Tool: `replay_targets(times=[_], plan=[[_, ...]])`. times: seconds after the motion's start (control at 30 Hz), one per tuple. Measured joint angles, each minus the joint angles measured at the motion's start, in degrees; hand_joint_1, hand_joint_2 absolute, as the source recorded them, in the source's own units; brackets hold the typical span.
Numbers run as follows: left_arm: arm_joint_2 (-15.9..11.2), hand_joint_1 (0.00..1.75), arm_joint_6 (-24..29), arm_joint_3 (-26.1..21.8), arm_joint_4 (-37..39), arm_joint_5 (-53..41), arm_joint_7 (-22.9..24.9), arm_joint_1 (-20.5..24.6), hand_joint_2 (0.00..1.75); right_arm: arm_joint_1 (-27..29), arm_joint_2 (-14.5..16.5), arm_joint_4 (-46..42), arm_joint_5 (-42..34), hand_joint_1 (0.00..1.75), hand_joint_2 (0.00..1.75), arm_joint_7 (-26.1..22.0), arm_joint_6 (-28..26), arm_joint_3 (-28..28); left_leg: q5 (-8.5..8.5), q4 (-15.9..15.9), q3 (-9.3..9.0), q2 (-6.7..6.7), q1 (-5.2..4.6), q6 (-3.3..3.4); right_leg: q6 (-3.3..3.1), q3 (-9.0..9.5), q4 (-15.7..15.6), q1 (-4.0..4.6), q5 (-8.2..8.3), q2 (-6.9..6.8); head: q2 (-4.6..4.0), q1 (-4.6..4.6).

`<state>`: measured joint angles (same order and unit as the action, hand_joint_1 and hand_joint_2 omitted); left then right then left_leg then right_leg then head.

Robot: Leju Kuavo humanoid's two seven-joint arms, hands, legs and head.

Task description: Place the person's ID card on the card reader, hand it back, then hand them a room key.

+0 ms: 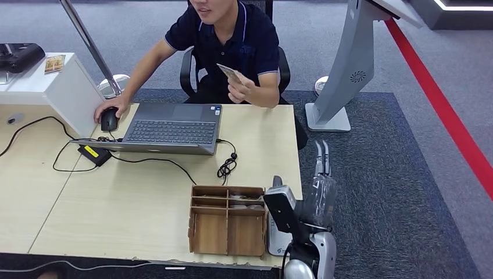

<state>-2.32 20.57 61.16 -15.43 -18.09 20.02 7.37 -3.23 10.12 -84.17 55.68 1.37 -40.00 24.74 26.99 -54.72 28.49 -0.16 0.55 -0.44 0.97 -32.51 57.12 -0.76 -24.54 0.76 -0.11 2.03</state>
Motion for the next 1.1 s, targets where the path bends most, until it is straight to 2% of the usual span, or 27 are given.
replay_targets(times=[0.27,0.53,0.77,1.1], plan=[[-0.02,0.00,0.02,0.00,0.00,0.53,-0.34,0.00,0.00,0.07,-2.23,-0.31,-8.12,0.00,1.75,6.82,0.04,3.21,0.00,0.00,0.00,0.00,0.00,0.00,0.00,0.00,0.00,0.00,0.00,0.00,0.00,-0.01],[-0.03,0.00,0.15,-0.12,0.02,1.03,-0.59,-0.03,0.00,1.31,-6.53,-2.73,-10.31,0.00,1.75,11.13,0.04,7.78,0.01,0.00,0.01,0.00,0.00,0.00,0.00,0.00,-0.01,-0.01,0.00,0.00,0.00,-0.01],[-0.07,0.00,0.35,-0.19,0.02,1.26,-0.59,-0.04,0.00,2.18,-9.08,-4.26,-10.61,0.00,1.75,11.84,0.04,10.34,0.00,0.00,0.01,0.00,0.00,0.00,0.00,0.00,-0.01,0.00,0.00,0.00,0.00,-0.01],[-0.07,0.00,0.35,-0.20,0.02,1.31,-0.60,-0.04,0.00,2.36,-11.11,-5.10,-10.52,0.00,1.75,13.08,0.04,12.32,0.00,0.00,0.01,0.00,0.00,0.00,0.00,0.00,-0.01,0.00,0.00,0.00,0.00,-0.01]])
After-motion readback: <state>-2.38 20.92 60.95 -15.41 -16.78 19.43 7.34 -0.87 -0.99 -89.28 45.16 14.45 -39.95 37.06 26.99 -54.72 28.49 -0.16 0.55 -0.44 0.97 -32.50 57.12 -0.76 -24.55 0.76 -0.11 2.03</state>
